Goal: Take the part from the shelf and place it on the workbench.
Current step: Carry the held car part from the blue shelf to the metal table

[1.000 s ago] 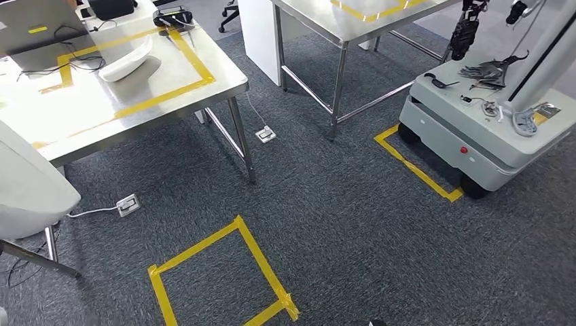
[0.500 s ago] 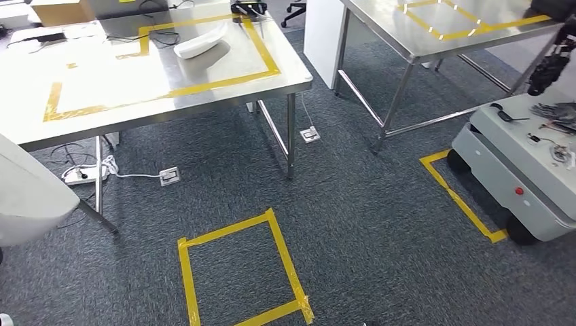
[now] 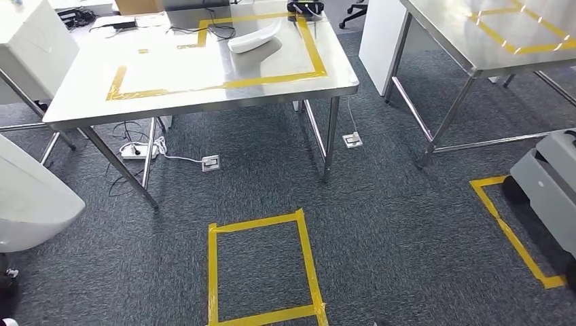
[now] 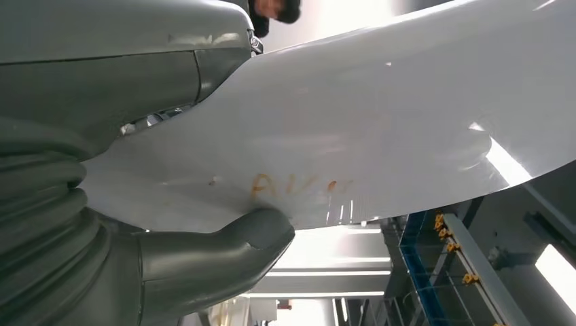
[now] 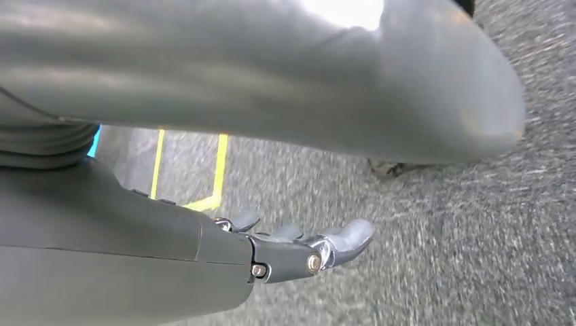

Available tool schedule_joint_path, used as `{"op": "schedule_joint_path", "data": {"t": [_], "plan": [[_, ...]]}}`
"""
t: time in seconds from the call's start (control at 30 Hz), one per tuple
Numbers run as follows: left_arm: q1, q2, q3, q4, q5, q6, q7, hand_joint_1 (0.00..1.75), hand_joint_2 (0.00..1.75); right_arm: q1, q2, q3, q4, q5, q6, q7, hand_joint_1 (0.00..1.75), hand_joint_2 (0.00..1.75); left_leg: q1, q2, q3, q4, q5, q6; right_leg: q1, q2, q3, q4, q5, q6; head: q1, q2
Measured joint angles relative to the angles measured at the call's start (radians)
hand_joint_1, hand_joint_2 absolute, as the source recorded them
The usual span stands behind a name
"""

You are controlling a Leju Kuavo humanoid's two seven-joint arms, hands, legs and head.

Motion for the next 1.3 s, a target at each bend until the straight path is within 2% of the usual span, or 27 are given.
{"op": "schedule_joint_path", "data": {"t": [0.07,0.1,0.17,0.23,0.27,0.3,0.37,0.4,0.43,0.5,0.53,0.57,0.6,0.63,0.7,0.77,0.87,0.93,1.0,1.07,1.1,1.13,1.17,1.2,1.23,1.27,1.3], "plan": [[0.003,-0.002,0.0,0.0,0.0,0.0,0.0,1.75,1.75,0.004,-0.001,0.0,0.0,0.0,0.0,0.0,0.0,0.0,0.001,0.027,-0.051,0.119,-0.051,-0.004,0.003,-0.031,-0.001,0.0,-0.001,-0.002,0.0,0.0],[0.004,-0.003,0.001,0.001,0.0,0.0,0.001,1.75,1.75,0.004,-0.001,0.0,0.0,0.0,0.0,0.0,0.0,0.0,0.001,0.031,-0.052,0.133,-0.049,-0.004,0.004,-0.047,-0.002,0.001,-0.002,-0.002,0.0,0.0],[0.005,-0.003,0.001,0.0,0.0,0.0,0.001,1.75,1.75,0.003,-0.001,0.0,0.0,0.0,0.0,0.0,0.0,0.0,0.001,0.047,0.005,0.039,0.001,-0.003,0.004,-0.076,-0.001,0.003,-0.004,0.002,-0.001,0.0],[0.004,-0.003,0.002,-0.002,0.0,0.0,0.0,1.75,1.75,0.002,-0.001,0.0,0.0,0.0,0.0,0.0,0.0,0.0,-0.002,0.09,0.08,-0.094,0.047,0.006,0.008,-0.1,0.002,0.01,-0.01,0.01,0.0,0.0],[0.004,-0.004,0.002,-0.004,-0.001,0.002,0.0,1.75,1.75,0.001,-0.002,0.0,0.0,0.001,0.0,0.001,0.0,0.0,-0.004,0.103,0.099,-0.129,0.057,0.013,0.01,-0.11,0.003,0.013,-0.012,0.016,0.001,0.0],[0.005,-0.005,0.003,-0.008,-0.004,0.004,0.001,1.75,1.75,0.001,-0.002,0.0,0.0,0.002,-0.001,0.002,0.0,0.0,-0.006,0.105,0.102,-0.14,0.058,0.021,0.013,-0.12,0.006,0.014,-0.014,0.022,0.002,0.0],[0.012,-0.008,0.007,-0.018,-0.012,0.009,0.006,1.75,1.75,-0.001,-0.003,0.0,0.0,0.004,-0.001,0.006,0.0,0.0,-0.005,0.078,0.096,-0.139,0.064,0.034,0.013,-0.137,0.011,0.013,-0.016,0.035,0.002,0.0],[0.016,-0.009,0.009,-0.024,-0.017,0.01,0.008,1.75,1.75,-0.002,-0.004,0.0,0.0,0.005,0.0,0.005,0.0,0.0,-0.003,0.067,0.095,-0.141,0.066,0.04,0.01,-0.124,0.011,0.019,-0.023,0.042,0.003,0.0],[0.019,-0.011,0.01,-0.03,-0.021,0.012,0.01,1.75,1.75,-0.002,-0.004,0.0,0.0,0.004,0.001,0.0,0.0,0.0,-0.001,0.059,0.095,-0.144,0.07,0.047,0.007,-0.096,0.004,0.04,-0.04,0.048,0.004,0.0],[0.023,-0.016,0.011,-0.039,-0.026,0.013,0.011,1.75,1.75,-0.002,-0.006,-0.004,0.0,-0.008,0.004,-0.019,0.0,0.0,0.002,0.043,0.093,-0.145,0.076,0.056,0.003,-0.021,-0.042,0.143,-0.101,0.056,0.006,0.0],[0.025,-0.019,0.012,-0.041,-0.027,0.014,0.011,1.75,1.75,-0.001,-0.006,-0.008,0.0,-0.015,0.006,-0.028,0.0,0.0,0.001,0.035,0.09,-0.145,0.078,0.06,0.003,0.0,-0.076,0.213,-0.133,0.057,0.007,0.0],[0.029,-0.023,0.013,-0.043,-0.028,0.014,0.011,1.75,1.75,0.0,-0.006,-0.012,0.0,-0.02,0.007,-0.035,0.0,0.0,0.0,0.025,0.088,-0.145,0.079,0.061,0.003,0.008,-0.106,0.272,-0.153,0.057,0.008,0.0],[0.033,-0.027,0.016,-0.046,-0.028,0.012,0.012,1.75,1.75,0.001,-0.006,-0.017,0.0,-0.023,0.009,-0.042,0.0,0.0,-0.001,0.017,0.087,-0.144,0.08,0.062,0.003,0.011,-0.123,0.301,-0.153,0.057,0.008,0.0],[0.038,-0.032,0.02,-0.051,-0.028,0.01,0.013,1.75,1.75,0.003,-0.006,-0.019,0.0,-0.022,0.014,-0.049,0.0,0.0,-0.002,0.009,0.087,-0.144,0.079,0.061,0.003,0.011,-0.121,0.289,-0.133,0.054,0.008,0.0],[0.045,-0.045,0.029,-0.066,-0.03,0.004,0.017,1.75,1.75,0.003,-0.006,-0.021,0.0,-0.019,0.028,-0.062,0.0,0.0,-0.001,-0.003,0.089,-0.143,0.076,0.058,0.003,0.013,-0.068,0.167,-0.06,0.047,0.008,0.0],[0.05,-0.055,0.034,-0.079,-0.032,-0.004,0.02,1.75,1.75,-0.001,-0.006,-0.021,0.0,-0.016,0.037,-0.061,0.0,0.0,-0.005,-0.012,0.087,-0.141,0.068,0.048,0.006,0.017,-0.013,0.047,-0.025,0.039,0.008,0.0],[0.052,-0.057,0.039,-0.086,-0.03,-0.015,0.021,1.75,1.75,-0.006,-0.006,-0.021,0.0,-0.015,0.036,-0.044,0.0,0.0,-0.006,-0.017,0.087,-0.146,0.051,0.027,0.01,0.015,0.005,0.011,-0.041,0.026,0.008,0.0],[0.052,-0.055,0.045,-0.088,-0.025,-0.02,0.02,1.75,1.75,-0.005,-0.005,-0.022,0.0,-0.017,0.033,-0.035,0.0,0.0,-0.004,-0.006,0.089,-0.129,0.045,0.018,0.007,0.013,0.021,0.005,-0.042,0.013,0.005,0.0],[0.053,-0.053,0.05,-0.09,-0.022,-0.025,0.019,1.75,1.75,-0.001,-0.005,-0.024,0.0,-0.018,0.03,-0.031,0.0,0.0,-0.004,0.015,0.047,-0.043,0.019,0.011,0.004,0.008,0.044,-0.001,-0.049,0.002,0.0,0.0],[0.057,-0.053,0.052,-0.088,-0.021,-0.027,0.019,1.75,1.75,0.002,-0.005,-0.026,0.0,-0.018,0.029,-0.032,0.0,0.0,-0.005,0.026,-0.041,0.09,-0.018,0.006,0.005,0.003,0.069,0.0,-0.069,-0.003,-0.002,0.0],[0.06,-0.053,0.052,-0.087,-0.02,-0.027,0.019,1.75,1.75,0.004,-0.005,-0.027,0.0,-0.018,0.03,-0.034,0.0,0.0,-0.005,0.027,-0.08,0.132,-0.016,0.006,0.005,0.001,0.082,0.0,-0.081,-0.003,-0.002,0.0],[0.061,-0.053,0.052,-0.087,-0.02,-0.027,0.019,1.75,1.75,0.005,-0.005,-0.027,0.0,-0.018,0.031,-0.035,0.0,0.0,-0.005,0.028,-0.102,0.139,0.007,0.007,0.006,0.0,0.098,-0.001,-0.094,-0.001,-0.002,0.0],[0.062,-0.053,0.053,-0.087,-0.02,-0.027,0.019,1.75,1.75,0.006,-0.004,-0.028,0.0,-0.017,0.033,-0.036,0.0,0.0,-0.005,0.029,-0.102,0.101,0.054,0.009,0.005,0.0,0.116,-0.001,-0.108,0.0,-0.002,0.0],[0.063,-0.053,0.053,-0.087,-0.02,-0.027,0.019,1.75,1.75,0.007,-0.004,-0.028,0.0,-0.017,0.034,-0.037,0.0,0.0,-0.006,0.032,-0.086,0.031,0.112,0.014,0.005,-0.001,0.135,-0.001,-0.124,0.003,-0.002,0.0],[0.063,-0.053,0.053,-0.087,-0.02,-0.027,0.018,1.75,1.75,0.007,-0.004,-0.028,0.0,-0.016,0.036,-0.039,0.0,0.0,-0.009,0.036,-0.065,-0.031,0.151,0.019,0.006,-0.003,0.151,-0.004,-0.14,0.006,-0.002,0.0],[0.064,-0.054,0.053,-0.088,-0.021,-0.027,0.018,1.75,1.75,0.007,-0.003,-0.028,0.0,-0.015,0.038,-0.042,0.0,0.0,-0.014,0.04,-0.043,-0.084,0.173,0.027,0.006,-0.004,0.164,-0.009,-0.153,0.011,-0.004,0.0],[0.064,-0.055,0.053,-0.089,-0.023,-0.027,0.018,1.75,1.75,0.006,-0.003,-0.028,0.0,-0.015,0.039,-0.046,0.0,0.0,-0.018,0.043,-0.029,-0.11,0.173,0.034,0.007,-0.005,0.175,-0.018,-0.163,0.017,-0.005,0.0]]}}
